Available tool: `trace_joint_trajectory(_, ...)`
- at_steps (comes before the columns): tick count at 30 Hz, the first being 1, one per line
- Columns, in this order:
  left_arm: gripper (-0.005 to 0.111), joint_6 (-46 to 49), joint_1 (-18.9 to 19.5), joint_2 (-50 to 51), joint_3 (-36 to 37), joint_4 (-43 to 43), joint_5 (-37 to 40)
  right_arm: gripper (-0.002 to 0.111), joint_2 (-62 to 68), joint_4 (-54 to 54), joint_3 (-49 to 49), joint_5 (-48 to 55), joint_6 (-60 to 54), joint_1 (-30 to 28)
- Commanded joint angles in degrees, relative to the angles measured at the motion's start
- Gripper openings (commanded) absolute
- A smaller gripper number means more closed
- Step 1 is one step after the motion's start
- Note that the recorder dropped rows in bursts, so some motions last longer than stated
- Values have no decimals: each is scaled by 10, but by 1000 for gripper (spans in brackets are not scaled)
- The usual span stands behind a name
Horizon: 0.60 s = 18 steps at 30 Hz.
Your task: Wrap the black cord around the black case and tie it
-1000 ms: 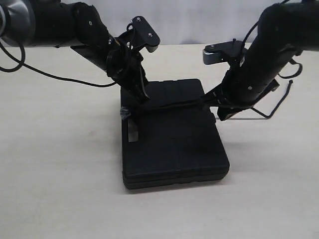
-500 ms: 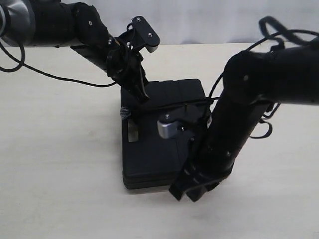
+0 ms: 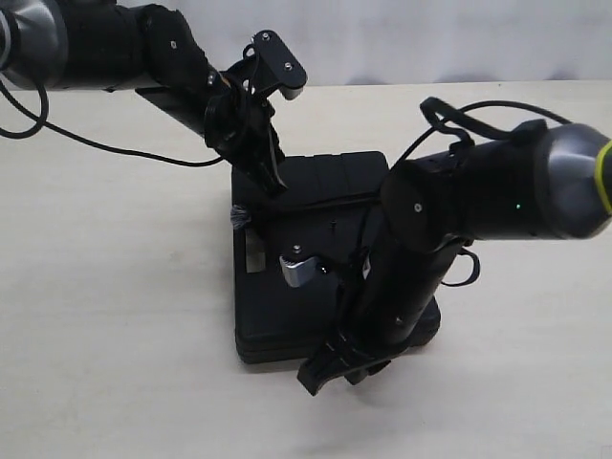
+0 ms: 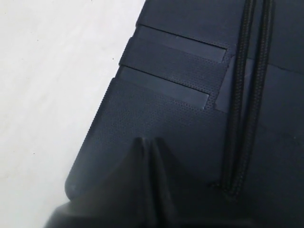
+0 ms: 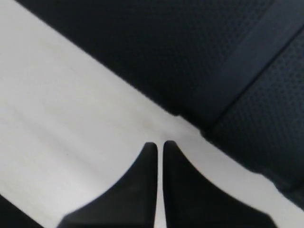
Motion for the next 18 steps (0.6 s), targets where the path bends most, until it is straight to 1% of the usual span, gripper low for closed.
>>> trace_joint_trajectory(1, 0, -1, 1, -4, 0, -7, -14, 4, 19, -11, 3, -39, 12, 0)
trace_joint_trajectory(11, 0, -1, 1, -4, 0, -7, -14, 4, 31, -3, 3, -139, 26, 0)
trace_joint_trajectory(15, 0, -1, 1, -4, 0, -7, -14, 4, 31, -3, 3, -151, 26, 0)
trace_joint_trajectory(18, 0, -1, 1, -4, 0, -7, -16, 4, 31, -3, 1, -133, 26, 0)
